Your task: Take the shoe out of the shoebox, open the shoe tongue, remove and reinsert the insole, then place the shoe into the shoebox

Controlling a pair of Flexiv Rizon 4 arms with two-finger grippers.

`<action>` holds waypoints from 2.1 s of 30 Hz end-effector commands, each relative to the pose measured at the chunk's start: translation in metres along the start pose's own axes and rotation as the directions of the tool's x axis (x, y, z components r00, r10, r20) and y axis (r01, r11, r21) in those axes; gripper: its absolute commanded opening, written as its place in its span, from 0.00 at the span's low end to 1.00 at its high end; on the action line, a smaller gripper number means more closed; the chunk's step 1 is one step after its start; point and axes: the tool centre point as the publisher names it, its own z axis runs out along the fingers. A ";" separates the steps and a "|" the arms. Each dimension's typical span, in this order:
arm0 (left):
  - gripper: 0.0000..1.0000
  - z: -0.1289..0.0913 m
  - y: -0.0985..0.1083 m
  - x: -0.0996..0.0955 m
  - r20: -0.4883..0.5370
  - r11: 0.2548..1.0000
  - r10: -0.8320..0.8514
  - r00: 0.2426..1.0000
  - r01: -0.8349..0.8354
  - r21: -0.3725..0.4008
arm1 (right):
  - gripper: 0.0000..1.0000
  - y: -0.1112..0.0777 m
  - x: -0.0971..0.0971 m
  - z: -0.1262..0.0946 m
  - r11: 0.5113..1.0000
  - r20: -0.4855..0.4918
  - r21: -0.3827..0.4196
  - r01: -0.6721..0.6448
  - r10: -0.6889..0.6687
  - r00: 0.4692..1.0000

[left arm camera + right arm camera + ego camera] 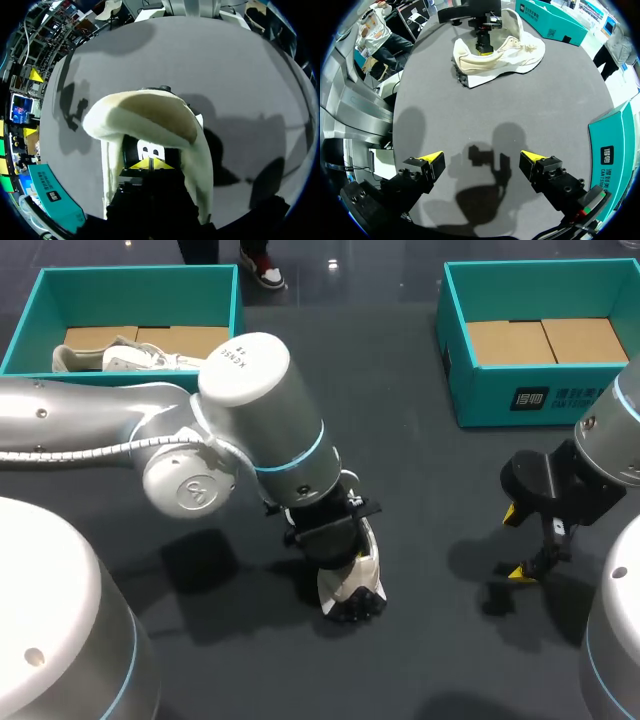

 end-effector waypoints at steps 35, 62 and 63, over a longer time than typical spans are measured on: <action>0.00 -0.057 -0.002 -0.009 -0.150 0.996 0.018 0.988 -0.031 -0.085 | 1.00 0.000 0.001 0.000 1.000 0.002 0.000 0.000 0.000 1.000; 0.62 -0.046 0.023 0.001 -0.320 0.971 -0.164 0.933 0.095 -0.220 | 1.00 0.000 0.001 0.000 1.000 0.002 0.000 0.000 0.000 1.000; 0.75 -0.047 0.024 0.002 -0.322 0.970 -0.172 0.931 0.103 -0.221 | 1.00 0.000 0.001 0.000 1.000 0.002 0.000 0.000 0.000 1.000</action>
